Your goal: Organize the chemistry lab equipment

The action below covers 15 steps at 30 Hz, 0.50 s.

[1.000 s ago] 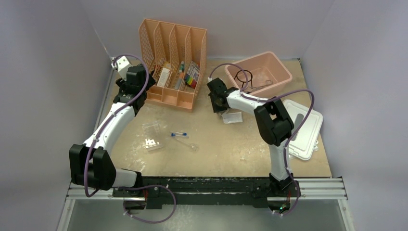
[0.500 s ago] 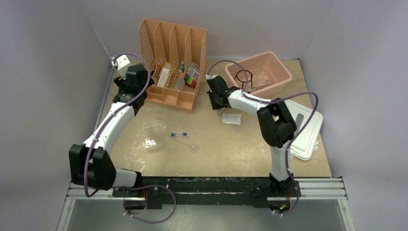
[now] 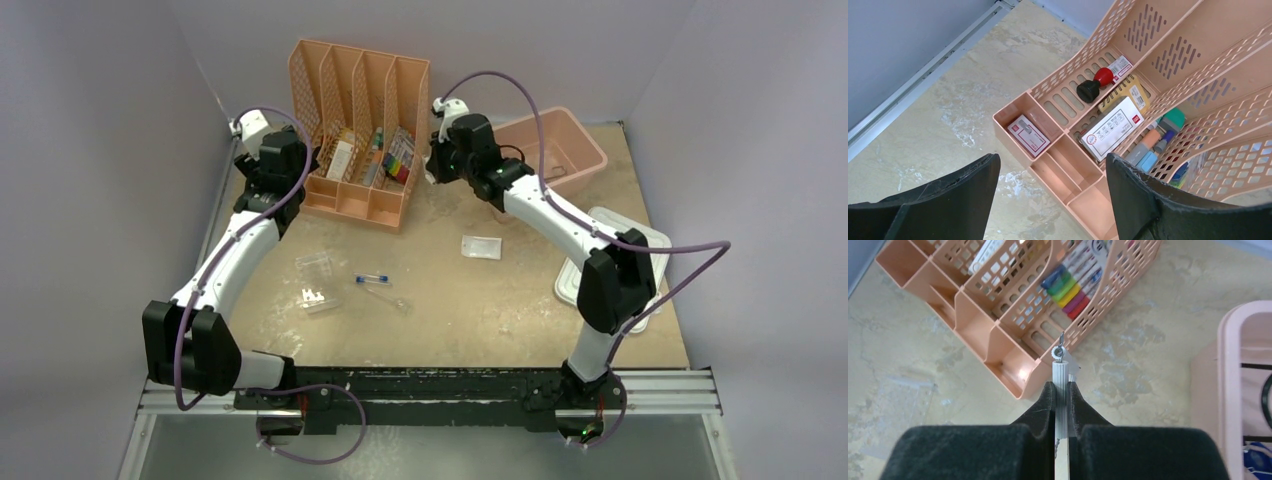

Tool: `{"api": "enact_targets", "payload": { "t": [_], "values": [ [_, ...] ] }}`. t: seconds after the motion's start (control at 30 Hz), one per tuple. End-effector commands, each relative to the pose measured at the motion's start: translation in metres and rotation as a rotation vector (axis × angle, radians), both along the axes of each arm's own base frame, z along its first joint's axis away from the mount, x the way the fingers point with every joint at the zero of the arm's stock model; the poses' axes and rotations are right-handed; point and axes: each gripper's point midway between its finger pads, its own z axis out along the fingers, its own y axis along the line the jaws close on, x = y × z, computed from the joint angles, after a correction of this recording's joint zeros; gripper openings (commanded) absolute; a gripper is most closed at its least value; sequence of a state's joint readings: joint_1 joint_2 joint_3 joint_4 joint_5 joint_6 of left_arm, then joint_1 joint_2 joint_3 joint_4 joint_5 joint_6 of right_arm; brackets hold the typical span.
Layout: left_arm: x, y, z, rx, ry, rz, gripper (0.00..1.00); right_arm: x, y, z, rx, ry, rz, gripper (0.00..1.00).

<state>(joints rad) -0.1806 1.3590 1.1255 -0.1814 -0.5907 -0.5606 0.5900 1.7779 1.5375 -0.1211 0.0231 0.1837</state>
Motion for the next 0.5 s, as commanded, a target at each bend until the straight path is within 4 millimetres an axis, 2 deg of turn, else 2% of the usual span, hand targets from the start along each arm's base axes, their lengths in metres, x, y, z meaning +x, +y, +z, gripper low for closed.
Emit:
{"api": "enact_targets", "payload": {
  "t": [0.0, 0.13, 0.27, 0.37, 0.47],
  "values": [
    [0.010, 0.001, 0.035, -0.016, -0.106, 0.009, 0.77, 0.020, -0.024, 0.083, 0.083, -0.181, -0.053, 0.00],
    [0.014, -0.003, 0.033, -0.026, -0.109, -0.005, 0.77, 0.037, -0.064, 0.116, 0.095, -0.246, -0.149, 0.00],
    [0.017, -0.005, 0.032, -0.037, -0.110, -0.013, 0.77, 0.051, -0.118, 0.135, 0.052, -0.304, -0.285, 0.00],
    [0.019, -0.006, 0.031, -0.044, -0.112, -0.016, 0.77, 0.059, -0.168, 0.138, -0.026, -0.327, -0.431, 0.00],
    [0.022, -0.009, 0.030, -0.051, -0.111, -0.026, 0.77, 0.064, -0.211, 0.131, -0.066, -0.314, -0.542, 0.00]
  ]
}}
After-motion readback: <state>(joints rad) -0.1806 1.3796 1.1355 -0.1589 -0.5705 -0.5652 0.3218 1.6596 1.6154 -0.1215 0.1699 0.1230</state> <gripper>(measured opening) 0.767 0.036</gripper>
